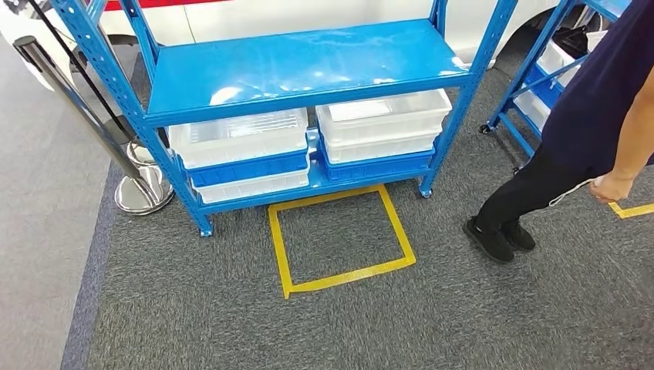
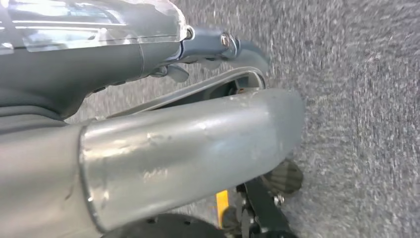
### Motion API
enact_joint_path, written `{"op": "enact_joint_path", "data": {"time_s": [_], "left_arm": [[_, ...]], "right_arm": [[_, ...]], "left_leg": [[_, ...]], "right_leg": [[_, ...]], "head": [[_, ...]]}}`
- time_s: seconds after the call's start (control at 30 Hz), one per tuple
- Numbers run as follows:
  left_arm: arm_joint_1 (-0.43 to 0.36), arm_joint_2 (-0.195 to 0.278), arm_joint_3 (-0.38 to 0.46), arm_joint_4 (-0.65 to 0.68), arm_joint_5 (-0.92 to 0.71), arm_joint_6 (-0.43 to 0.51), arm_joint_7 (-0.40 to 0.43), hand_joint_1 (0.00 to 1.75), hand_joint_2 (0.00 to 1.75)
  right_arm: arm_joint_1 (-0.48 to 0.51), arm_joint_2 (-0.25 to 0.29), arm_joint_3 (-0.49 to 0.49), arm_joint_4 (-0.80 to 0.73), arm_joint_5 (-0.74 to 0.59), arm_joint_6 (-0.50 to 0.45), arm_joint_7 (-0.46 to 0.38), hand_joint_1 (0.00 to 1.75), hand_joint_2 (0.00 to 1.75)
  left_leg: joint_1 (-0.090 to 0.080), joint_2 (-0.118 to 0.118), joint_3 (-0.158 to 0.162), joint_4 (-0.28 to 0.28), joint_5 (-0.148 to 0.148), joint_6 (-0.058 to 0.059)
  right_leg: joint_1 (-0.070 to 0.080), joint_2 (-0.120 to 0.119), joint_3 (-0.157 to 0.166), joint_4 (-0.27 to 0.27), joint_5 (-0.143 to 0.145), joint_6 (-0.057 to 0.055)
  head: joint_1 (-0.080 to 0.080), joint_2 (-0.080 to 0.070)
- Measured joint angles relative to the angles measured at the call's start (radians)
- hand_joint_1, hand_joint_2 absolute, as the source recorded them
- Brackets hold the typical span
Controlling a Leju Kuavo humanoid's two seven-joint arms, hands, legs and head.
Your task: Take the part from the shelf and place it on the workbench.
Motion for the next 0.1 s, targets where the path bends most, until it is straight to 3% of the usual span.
{"op": "enact_joint_path", "data": {"time_s": [0.03,0.07,0.1], "left_arm": [[0.002,-0.002,0.007,0.000,0.001,0.000,-0.001,0.00,0.00],[0.004,-0.005,0.013,0.000,0.002,0.000,-0.001,0.00,0.00],[0.005,-0.007,0.016,0.000,0.002,0.000,-0.001,0.00,0.00]], "right_arm": [[0.003,0.001,-0.004,0.000,-0.001,-0.001,0.000,0.00,0.00],[0.007,0.002,-0.008,0.000,-0.001,-0.002,0.000,0.00,0.00],[0.009,0.002,-0.010,0.000,-0.001,-0.003,0.000,0.00,0.00]], "left_leg": [[0.001,-0.003,0.018,0.000,-0.014,-0.002],[0.001,-0.006,0.036,0.000,-0.030,-0.005],[0.002,-0.007,0.045,0.000,-0.038,-0.007]], "right_leg": [[0.000,0.000,-0.008,-0.032,0.011,0.000],[0.000,0.000,-0.009,-0.083,0.050,-0.002],[0.000,0.000,-0.007,-0.112,0.071,-0.003]], "head": [[0.000,0.000],[0.000,0.000],[0.000,0.000]]}}
